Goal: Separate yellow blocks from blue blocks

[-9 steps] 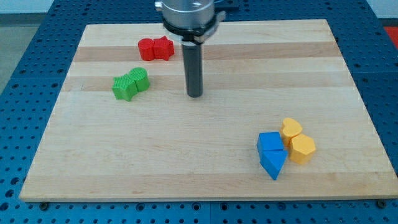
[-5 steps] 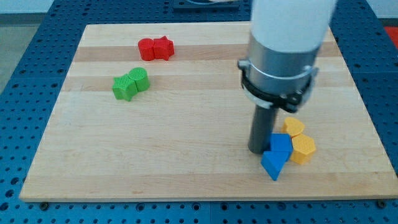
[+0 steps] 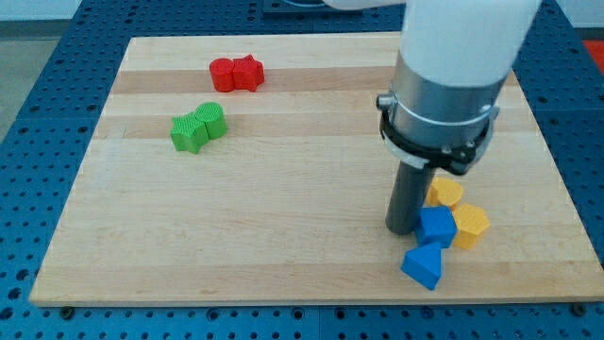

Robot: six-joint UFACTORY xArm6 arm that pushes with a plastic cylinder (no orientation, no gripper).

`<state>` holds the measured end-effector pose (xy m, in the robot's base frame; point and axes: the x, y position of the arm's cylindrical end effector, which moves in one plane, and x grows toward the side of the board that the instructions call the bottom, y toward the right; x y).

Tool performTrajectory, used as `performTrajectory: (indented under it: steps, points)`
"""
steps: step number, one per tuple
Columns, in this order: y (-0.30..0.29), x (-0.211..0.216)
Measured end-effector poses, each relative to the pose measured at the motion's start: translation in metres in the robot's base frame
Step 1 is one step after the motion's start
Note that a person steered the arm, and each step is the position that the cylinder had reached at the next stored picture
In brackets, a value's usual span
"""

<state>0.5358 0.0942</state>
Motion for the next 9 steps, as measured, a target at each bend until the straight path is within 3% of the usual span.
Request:
performTrajectory:
  steps: [1,4,9]
  points:
    - [0.006,-0.017]
    - [0.103,-0.013]
    - [0.067,-0.002]
